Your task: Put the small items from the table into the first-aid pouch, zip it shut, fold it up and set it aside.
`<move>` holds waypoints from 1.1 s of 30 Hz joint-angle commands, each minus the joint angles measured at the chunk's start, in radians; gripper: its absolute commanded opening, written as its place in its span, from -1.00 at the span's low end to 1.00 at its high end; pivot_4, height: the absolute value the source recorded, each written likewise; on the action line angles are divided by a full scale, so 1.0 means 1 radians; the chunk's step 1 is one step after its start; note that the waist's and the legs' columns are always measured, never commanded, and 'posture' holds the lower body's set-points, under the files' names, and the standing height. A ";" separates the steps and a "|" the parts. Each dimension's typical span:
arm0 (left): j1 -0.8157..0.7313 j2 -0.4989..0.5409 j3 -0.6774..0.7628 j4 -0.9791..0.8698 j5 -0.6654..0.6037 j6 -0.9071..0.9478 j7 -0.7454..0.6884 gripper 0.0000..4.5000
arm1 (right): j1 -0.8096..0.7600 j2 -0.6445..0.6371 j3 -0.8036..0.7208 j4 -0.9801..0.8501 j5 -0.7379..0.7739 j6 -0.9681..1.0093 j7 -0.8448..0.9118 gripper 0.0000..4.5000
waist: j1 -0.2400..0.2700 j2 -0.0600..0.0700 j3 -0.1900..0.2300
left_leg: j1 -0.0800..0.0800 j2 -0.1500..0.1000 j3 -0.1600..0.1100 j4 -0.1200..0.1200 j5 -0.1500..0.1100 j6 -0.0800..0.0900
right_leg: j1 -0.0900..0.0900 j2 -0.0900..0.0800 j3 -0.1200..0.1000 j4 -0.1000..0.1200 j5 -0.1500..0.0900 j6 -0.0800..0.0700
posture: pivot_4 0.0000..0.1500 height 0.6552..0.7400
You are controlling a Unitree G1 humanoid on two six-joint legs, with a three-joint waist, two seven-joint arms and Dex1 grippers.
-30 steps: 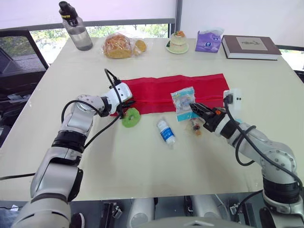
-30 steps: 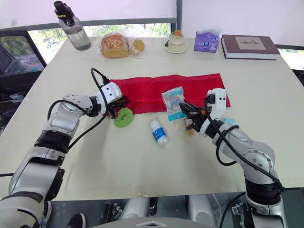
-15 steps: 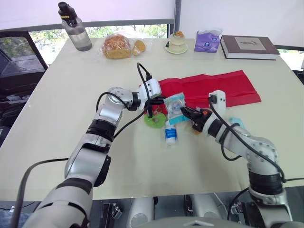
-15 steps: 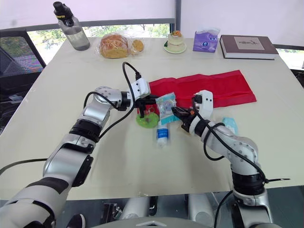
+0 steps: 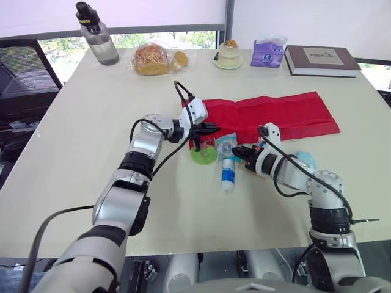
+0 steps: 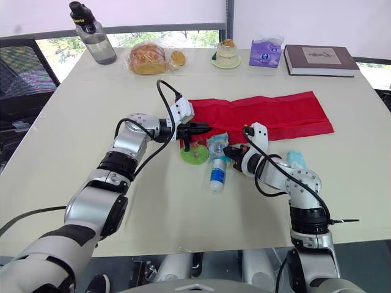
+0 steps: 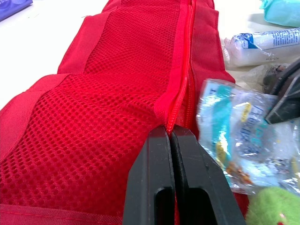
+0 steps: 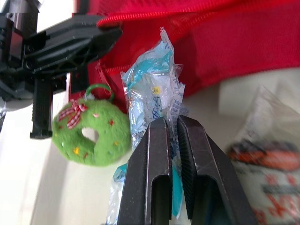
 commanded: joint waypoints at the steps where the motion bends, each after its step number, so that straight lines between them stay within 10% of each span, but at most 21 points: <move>1: -0.017 -0.010 0.023 -0.039 -0.027 -0.003 -0.008 -0.99 | -0.041 0.019 -0.035 0.014 0.044 0.034 -0.020 -1.00 | 0.000 0.000 0.000 | 0.000 0.000 0.000 0.000 0.000 0.000 | 0.000 0.000 0.000 0.000 0.000 0.000 | 1.00 0.97; 27: 0.174 -0.038 0.014 -0.389 -0.106 0.273 0.006 -0.99 | -0.106 0.348 -0.143 0.132 -0.057 -0.300 -0.038 -1.00 | -0.025 0.000 0.000 | 0.002 0.000 0.000 0.001 0.000 0.000 | -0.001 0.000 0.001 0.006 0.000 0.000 | 1.00 0.97; 33: 0.188 -0.033 0.029 -0.367 -0.096 0.275 0.030 -1.00 | -0.056 0.256 -0.077 0.076 -0.161 -0.300 0.048 0.05 | -0.025 0.000 0.000 | 0.004 0.000 0.001 0.001 0.000 0.000 | 0.000 0.000 0.002 0.007 0.000 0.000 | 1.00 0.97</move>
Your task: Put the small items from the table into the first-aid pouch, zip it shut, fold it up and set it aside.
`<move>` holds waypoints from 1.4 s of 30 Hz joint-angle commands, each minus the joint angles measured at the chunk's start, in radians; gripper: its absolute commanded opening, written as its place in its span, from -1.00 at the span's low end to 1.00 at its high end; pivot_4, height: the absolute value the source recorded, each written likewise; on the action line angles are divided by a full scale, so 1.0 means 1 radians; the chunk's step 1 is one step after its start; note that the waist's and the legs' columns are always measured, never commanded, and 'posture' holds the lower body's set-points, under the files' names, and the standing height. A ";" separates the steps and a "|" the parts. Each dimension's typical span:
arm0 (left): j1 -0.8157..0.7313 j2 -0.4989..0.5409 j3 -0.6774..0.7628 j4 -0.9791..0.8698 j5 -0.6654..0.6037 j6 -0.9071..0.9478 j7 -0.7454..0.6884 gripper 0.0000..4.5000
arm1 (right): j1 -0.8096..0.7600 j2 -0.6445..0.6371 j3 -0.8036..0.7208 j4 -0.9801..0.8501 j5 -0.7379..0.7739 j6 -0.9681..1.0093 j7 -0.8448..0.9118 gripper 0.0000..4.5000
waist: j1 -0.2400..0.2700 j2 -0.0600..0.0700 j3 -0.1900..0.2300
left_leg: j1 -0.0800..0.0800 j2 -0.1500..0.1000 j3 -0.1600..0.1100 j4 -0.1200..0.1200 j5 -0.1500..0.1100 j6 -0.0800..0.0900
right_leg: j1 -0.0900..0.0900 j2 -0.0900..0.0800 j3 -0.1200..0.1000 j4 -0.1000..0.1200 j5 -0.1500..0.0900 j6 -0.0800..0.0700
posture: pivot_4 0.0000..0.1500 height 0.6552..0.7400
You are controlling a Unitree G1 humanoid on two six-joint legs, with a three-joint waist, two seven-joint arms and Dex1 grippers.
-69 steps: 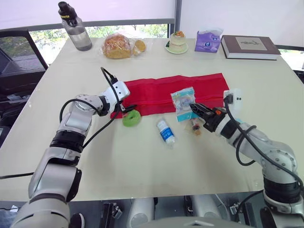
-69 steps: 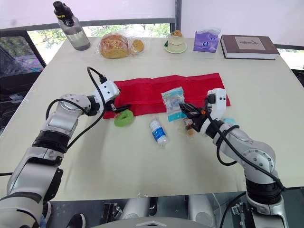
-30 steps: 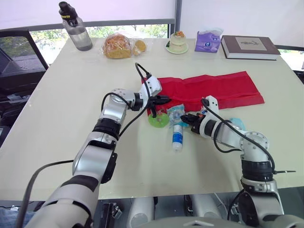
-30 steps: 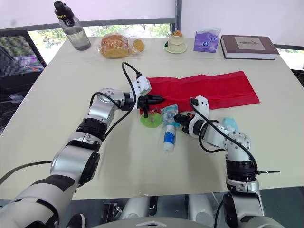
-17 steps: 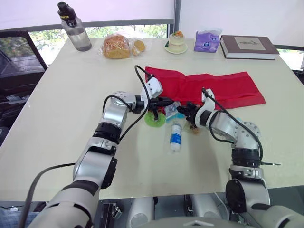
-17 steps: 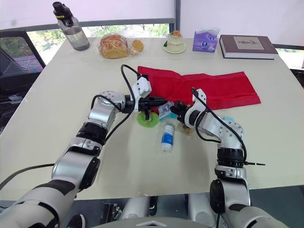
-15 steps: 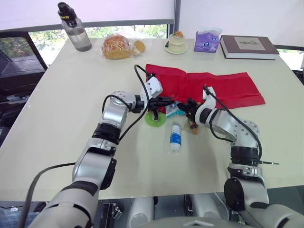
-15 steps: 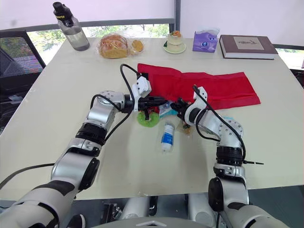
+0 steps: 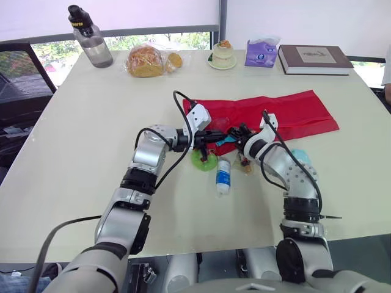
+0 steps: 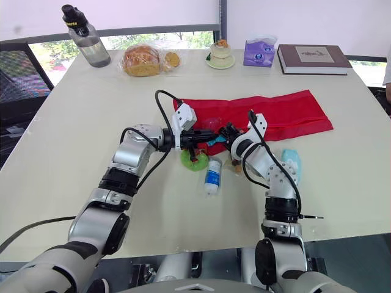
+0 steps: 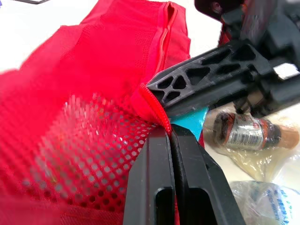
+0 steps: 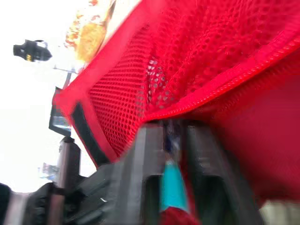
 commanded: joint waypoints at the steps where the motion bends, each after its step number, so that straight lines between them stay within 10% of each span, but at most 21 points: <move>1: 0.020 0.000 -0.002 -0.016 -0.017 -0.014 -0.004 -1.00 | 0.006 -0.038 0.029 -0.086 -0.037 0.002 0.058 0.34 | 0.000 0.000 0.000 | 0.000 0.000 0.000 0.000 0.000 0.000 | 0.000 0.000 0.000 0.000 0.000 0.000 | 1.00 0.97; 15: -0.013 0.023 0.027 0.107 -0.031 -0.070 -0.015 -1.00 | 0.082 -0.280 0.134 -0.281 -0.124 0.124 0.235 0.41 | 0.000 0.000 0.000 | 0.002 0.000 0.001 0.000 0.000 0.000 | 0.000 0.000 0.002 0.001 0.000 0.000 | 1.00 0.97; 24: -0.041 0.024 0.025 0.162 -0.048 -0.097 -0.067 -1.00 | 0.051 -0.431 0.451 -0.232 -0.483 -0.049 0.503 -0.96 | 0.001 -0.001 0.000 | 0.002 0.000 0.002 0.000 0.000 0.000 | 0.000 0.001 0.002 0.001 0.000 0.000 | 1.00 0.97; 42: -0.036 0.014 0.010 0.141 -0.051 -0.100 -0.134 -1.00 | -0.105 -0.244 0.510 0.127 -0.812 -0.221 0.581 -0.96 | -0.001 -0.001 0.000 | 0.004 0.000 0.001 0.001 0.000 0.000 | 0.001 0.001 0.002 0.003 0.000 0.000 | 1.00 0.97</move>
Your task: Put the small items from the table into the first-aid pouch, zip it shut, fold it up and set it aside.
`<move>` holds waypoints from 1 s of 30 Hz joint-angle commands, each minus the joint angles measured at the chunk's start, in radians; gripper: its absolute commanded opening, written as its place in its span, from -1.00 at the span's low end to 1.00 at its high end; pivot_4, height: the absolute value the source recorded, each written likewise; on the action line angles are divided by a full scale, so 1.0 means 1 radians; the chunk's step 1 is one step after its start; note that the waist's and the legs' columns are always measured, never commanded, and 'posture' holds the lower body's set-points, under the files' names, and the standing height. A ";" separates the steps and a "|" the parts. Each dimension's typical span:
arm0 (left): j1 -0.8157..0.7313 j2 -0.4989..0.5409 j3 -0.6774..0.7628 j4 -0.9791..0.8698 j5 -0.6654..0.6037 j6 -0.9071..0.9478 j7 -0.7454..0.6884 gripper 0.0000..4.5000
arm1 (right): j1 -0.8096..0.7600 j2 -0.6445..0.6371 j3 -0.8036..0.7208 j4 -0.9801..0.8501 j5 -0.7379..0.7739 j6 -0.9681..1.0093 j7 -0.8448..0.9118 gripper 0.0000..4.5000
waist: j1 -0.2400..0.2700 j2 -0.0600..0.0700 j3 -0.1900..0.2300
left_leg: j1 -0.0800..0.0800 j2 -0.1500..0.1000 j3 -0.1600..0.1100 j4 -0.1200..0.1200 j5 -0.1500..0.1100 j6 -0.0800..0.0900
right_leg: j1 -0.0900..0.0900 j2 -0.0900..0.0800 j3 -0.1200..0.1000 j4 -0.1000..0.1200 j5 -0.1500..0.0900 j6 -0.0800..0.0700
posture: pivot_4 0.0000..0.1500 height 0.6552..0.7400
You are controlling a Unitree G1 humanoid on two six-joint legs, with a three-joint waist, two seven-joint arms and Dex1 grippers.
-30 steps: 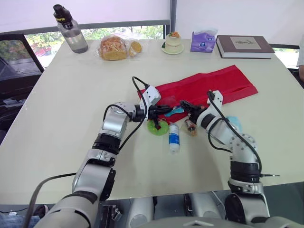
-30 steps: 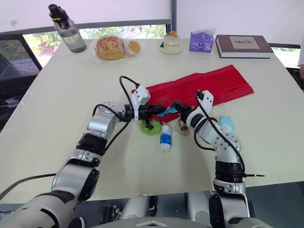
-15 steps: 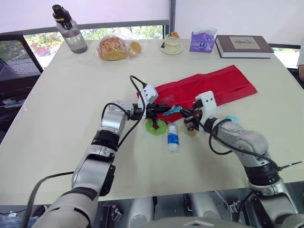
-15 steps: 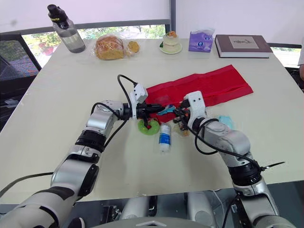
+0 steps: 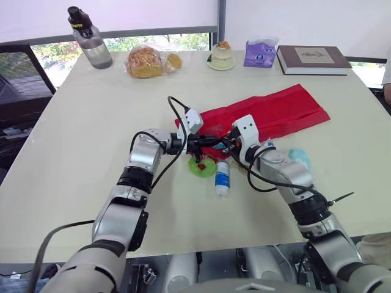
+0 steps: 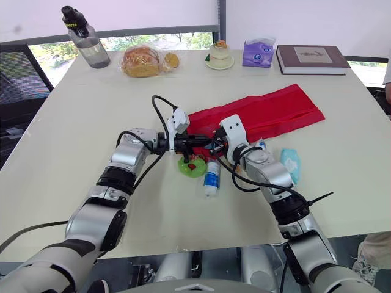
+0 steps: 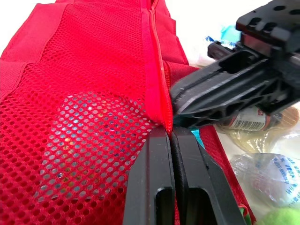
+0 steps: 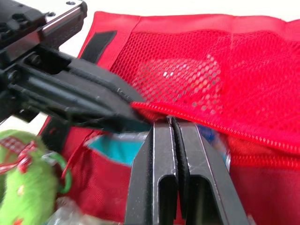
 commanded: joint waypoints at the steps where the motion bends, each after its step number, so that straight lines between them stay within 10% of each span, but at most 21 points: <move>1: -0.010 -0.011 -0.009 -0.040 -0.020 -0.013 -0.034 -1.00 | -0.016 0.032 0.020 0.048 -0.056 -0.023 0.007 -0.96 | 0.001 0.000 0.000 | 0.000 0.000 0.000 0.000 0.000 0.000 | 0.000 0.000 0.000 0.000 0.000 0.000 | 1.00 0.97; 16: -0.031 0.006 0.000 0.013 -0.010 -0.047 -0.044 -1.00 | 0.036 -0.060 0.016 -0.217 -0.039 0.241 0.153 -0.96 | 0.002 0.000 0.000 | -0.001 0.000 -0.001 0.000 0.000 0.000 | 0.000 0.000 0.000 0.000 0.000 0.000 | 1.00 0.97; 30: -0.015 -0.019 -0.004 -0.023 -0.029 -0.037 -0.065 -1.00 | -0.092 0.027 0.055 0.039 -0.219 0.072 0.085 -0.96 | 0.002 0.000 0.000 | 0.000 0.000 0.000 0.001 0.000 0.000 | 0.000 0.000 0.000 0.000 0.000 0.000 | 1.00 0.97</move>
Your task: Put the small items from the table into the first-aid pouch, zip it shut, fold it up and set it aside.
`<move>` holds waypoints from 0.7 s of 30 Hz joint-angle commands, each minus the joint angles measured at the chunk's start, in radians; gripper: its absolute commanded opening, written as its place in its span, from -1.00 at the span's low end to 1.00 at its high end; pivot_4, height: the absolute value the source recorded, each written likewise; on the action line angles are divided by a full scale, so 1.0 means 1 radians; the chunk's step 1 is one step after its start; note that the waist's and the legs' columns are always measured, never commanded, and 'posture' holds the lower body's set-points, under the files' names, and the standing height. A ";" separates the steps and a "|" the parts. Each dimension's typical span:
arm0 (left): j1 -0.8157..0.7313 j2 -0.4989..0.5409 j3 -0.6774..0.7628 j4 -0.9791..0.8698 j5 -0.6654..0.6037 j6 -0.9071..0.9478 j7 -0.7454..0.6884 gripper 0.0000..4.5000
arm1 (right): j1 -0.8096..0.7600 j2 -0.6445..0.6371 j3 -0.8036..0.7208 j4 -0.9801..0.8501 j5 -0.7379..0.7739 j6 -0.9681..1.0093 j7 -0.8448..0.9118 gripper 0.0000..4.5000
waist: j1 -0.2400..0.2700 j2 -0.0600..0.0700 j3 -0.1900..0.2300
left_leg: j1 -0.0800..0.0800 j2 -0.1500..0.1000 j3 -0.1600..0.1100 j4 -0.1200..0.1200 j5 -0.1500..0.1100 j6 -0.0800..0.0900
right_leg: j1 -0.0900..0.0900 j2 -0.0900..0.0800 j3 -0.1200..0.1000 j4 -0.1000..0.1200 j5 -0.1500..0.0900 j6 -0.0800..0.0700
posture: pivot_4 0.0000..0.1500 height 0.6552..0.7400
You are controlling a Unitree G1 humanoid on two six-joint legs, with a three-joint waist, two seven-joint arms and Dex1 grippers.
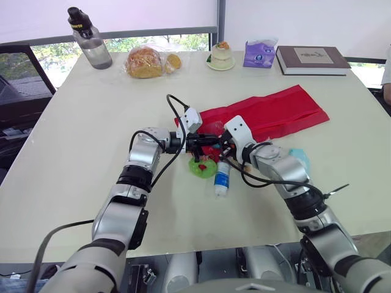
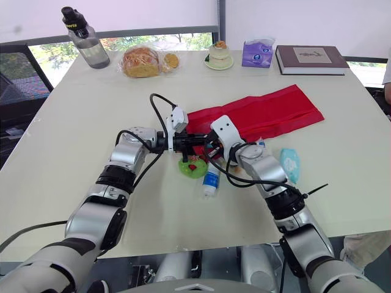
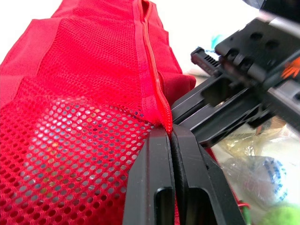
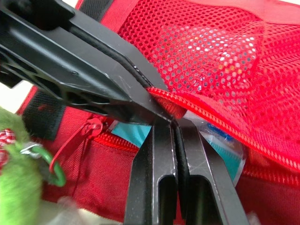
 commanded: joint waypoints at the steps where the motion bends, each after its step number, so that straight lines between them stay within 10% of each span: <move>1: 0.001 -0.018 -0.015 -0.043 -0.020 0.002 -0.028 -1.00 | -0.035 0.030 -0.004 0.055 -0.032 -0.062 -0.015 -0.96 | 0.000 0.000 0.000 | 0.000 0.000 0.000 0.000 0.000 0.000 | 0.000 0.000 0.000 0.000 0.000 0.000 | 1.00 0.97; 21: 0.019 0.013 -0.006 -0.027 -0.012 0.015 -0.021 -1.00 | -0.021 0.064 -0.090 0.073 -0.057 -0.237 -0.012 -0.96 | 0.004 0.000 0.000 | -0.001 0.000 0.000 -0.001 0.000 0.000 | 0.000 -0.001 0.000 -0.001 0.000 0.000 | 1.00 0.97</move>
